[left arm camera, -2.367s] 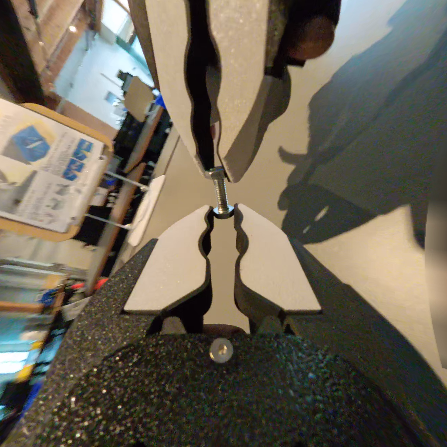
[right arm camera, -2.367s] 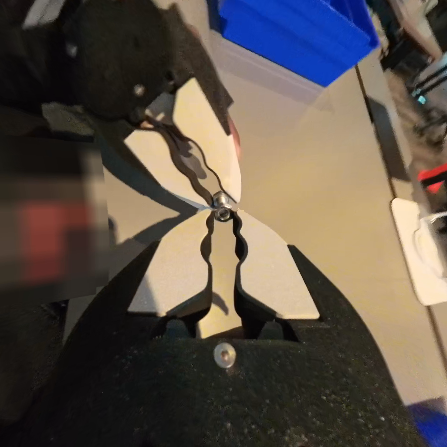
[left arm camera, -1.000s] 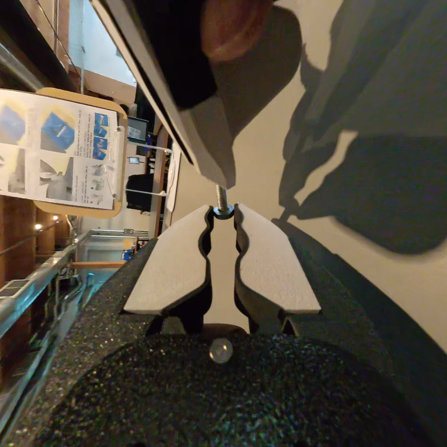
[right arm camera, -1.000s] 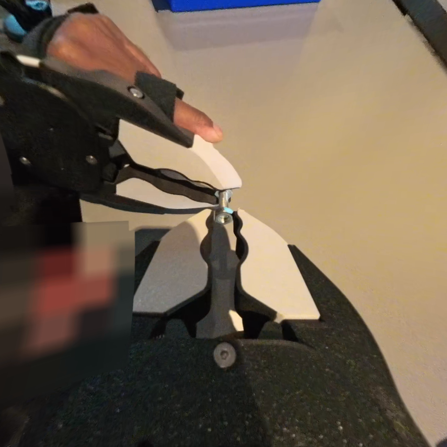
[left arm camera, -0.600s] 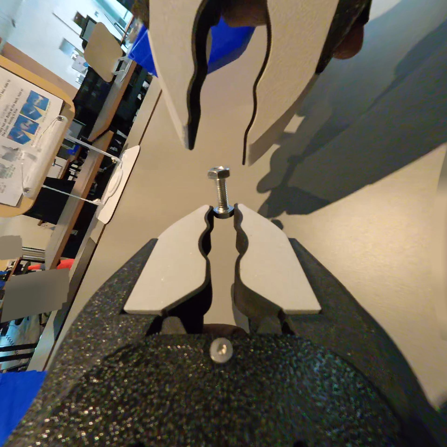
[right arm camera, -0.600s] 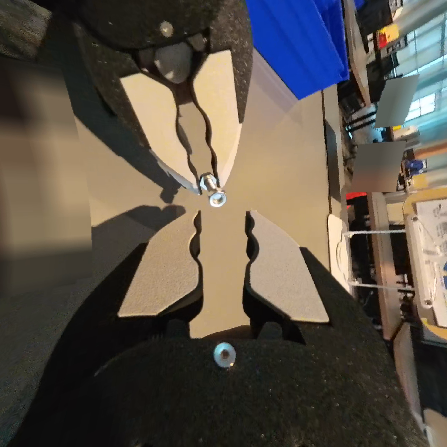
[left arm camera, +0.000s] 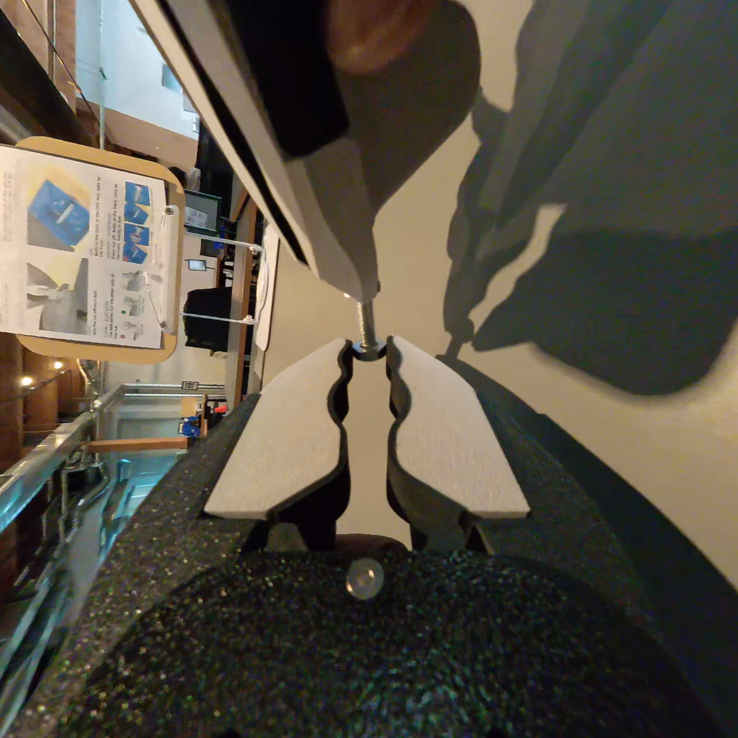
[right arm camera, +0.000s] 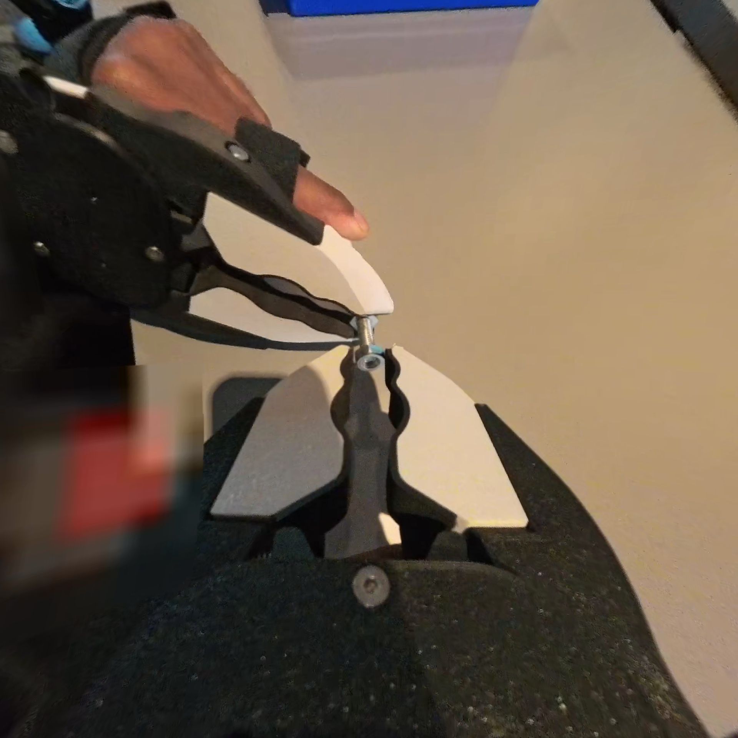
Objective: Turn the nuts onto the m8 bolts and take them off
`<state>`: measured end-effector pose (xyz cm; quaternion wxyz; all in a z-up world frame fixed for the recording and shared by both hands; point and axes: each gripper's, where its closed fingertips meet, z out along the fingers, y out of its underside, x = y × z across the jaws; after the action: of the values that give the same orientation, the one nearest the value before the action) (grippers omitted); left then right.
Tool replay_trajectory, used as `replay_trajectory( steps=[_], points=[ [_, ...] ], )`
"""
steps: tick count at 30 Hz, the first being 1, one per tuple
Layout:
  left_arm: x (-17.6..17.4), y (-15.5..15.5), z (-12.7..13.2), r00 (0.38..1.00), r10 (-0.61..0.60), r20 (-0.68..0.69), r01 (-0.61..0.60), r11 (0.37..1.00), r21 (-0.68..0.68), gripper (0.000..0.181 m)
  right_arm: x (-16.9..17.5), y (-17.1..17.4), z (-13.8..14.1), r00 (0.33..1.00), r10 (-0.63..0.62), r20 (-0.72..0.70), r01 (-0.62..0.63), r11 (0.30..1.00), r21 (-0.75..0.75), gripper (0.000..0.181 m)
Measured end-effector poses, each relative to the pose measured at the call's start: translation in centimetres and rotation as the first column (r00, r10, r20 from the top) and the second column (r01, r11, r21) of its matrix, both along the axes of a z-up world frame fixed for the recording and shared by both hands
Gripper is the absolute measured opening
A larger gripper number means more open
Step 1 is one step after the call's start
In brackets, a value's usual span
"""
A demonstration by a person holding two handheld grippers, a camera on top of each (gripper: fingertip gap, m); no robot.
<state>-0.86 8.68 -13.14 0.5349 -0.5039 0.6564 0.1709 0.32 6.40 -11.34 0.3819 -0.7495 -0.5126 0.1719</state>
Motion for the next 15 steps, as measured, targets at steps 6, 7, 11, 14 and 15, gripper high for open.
replay_trajectory(
  steps=[6,7,11,14,15],
  points=[
    [0.4,-1.2,0.5,0.98,-0.063,0.188,0.103,0.972,-0.211,0.016,0.9,0.2,1.8,0.969,0.169,0.179,-0.228,0.893,0.389,0.036],
    [0.5,-1.5,0.7,0.973,-0.077,0.219,0.13,0.962,-0.239,0.016,1.1,0.0,1.8,0.954,0.188,0.233,-0.276,0.853,0.443,0.036],
    [0.5,-2.2,1.2,0.956,-0.1,0.276,0.182,0.939,-0.292,0.015,1.0,-0.9,1.7,0.93,0.254,0.267,-0.356,0.807,0.472,0.027],
    [0.6,-2.6,0.9,0.956,-0.117,0.27,0.203,0.927,-0.316,0.015,0.7,-1.5,2.0,0.918,0.291,0.268,-0.39,0.777,0.494,0.022],
    [0.7,-2.8,0.8,0.955,-0.124,0.27,0.212,0.922,-0.325,0.015,0.6,-1.8,1.9,0.912,0.302,0.277,-0.405,0.769,0.494,0.021]
  ],
)
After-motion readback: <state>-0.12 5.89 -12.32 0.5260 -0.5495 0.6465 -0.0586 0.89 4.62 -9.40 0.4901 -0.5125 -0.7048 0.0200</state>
